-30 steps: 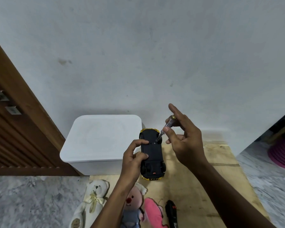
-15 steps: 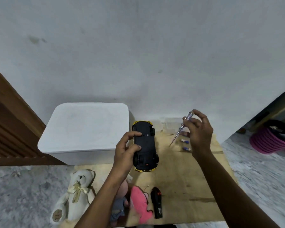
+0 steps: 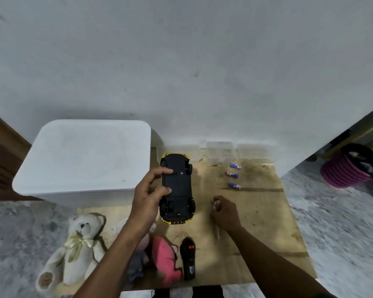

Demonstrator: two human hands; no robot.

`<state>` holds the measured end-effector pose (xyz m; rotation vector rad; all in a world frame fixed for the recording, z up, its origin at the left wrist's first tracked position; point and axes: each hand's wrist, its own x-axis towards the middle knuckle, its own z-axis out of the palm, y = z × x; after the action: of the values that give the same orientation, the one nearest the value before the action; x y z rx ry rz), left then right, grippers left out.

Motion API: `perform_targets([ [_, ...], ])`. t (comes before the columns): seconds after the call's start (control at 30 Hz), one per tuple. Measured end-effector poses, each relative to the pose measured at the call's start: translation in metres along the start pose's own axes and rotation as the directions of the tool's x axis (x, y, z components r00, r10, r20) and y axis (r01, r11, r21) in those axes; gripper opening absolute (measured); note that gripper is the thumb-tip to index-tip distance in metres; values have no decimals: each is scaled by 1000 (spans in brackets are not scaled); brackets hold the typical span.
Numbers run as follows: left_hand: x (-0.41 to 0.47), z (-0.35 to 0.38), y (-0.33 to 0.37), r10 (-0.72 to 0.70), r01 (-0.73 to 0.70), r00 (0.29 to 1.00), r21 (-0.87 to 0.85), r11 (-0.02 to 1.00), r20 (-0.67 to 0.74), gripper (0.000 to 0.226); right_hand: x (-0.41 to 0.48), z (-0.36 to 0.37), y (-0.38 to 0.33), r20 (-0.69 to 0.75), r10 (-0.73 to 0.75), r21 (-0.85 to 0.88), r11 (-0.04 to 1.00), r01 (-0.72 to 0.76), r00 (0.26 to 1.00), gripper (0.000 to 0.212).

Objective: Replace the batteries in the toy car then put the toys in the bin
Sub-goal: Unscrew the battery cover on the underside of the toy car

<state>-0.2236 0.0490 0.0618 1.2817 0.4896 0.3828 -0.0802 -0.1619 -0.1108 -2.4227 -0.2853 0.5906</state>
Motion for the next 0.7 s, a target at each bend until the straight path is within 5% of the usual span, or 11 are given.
perform_targets([
  [0.3, 3, 4, 5, -30, 30, 1000, 0, 1000, 7, 40, -3, -10, -12, -94, 34, -69, 997, -40, 995, 41],
  [0.5, -2, 0, 11, -6, 6, 1000, 1, 1000, 29, 45, -34, -67, -115, -340, -246, 193, 926, 324, 908, 19],
  [0.7, -3, -2, 16, 13, -14, 999, 19, 1000, 49, 56, -78, -95, -191, -272, -494, 215, 806, 552, 826, 18],
])
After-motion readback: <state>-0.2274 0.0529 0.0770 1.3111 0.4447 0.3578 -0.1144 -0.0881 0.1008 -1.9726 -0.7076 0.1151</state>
